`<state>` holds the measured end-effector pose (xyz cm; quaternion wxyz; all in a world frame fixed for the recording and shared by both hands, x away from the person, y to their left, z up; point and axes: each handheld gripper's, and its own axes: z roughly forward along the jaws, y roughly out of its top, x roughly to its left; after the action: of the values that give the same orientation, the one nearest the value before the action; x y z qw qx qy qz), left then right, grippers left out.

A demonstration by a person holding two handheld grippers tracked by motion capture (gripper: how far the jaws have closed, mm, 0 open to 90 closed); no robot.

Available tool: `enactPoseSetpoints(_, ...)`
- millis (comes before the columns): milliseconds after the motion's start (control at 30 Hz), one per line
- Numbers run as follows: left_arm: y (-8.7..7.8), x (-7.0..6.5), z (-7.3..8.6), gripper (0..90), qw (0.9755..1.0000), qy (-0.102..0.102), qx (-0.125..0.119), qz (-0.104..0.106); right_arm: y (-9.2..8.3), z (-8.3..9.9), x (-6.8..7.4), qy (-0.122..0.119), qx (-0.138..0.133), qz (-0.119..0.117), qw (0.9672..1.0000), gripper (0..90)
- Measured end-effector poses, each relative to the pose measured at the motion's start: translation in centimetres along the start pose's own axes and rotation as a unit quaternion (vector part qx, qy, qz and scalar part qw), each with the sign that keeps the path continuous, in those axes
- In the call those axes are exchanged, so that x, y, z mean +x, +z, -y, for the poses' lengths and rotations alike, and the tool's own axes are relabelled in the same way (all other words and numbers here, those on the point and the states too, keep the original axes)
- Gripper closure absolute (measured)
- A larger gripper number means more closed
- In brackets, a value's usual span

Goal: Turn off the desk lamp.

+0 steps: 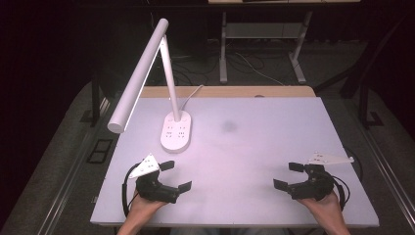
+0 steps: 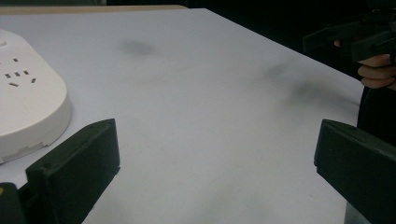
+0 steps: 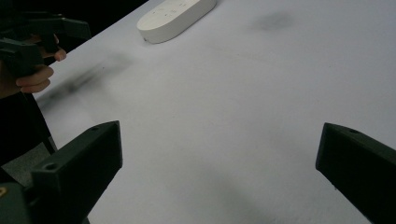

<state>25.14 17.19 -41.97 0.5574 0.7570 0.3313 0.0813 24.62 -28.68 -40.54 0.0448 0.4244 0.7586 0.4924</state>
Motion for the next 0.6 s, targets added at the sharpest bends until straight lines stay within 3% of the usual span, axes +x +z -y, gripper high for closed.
enactPoseSetpoints(600, -0.4, 0.1, 0.0, 0.0, 1.0000, -0.008, 0.002, 0.000, 0.2, -1.9, 0.0, -0.009, 0.008, -0.005, 0.9999, 0.5)
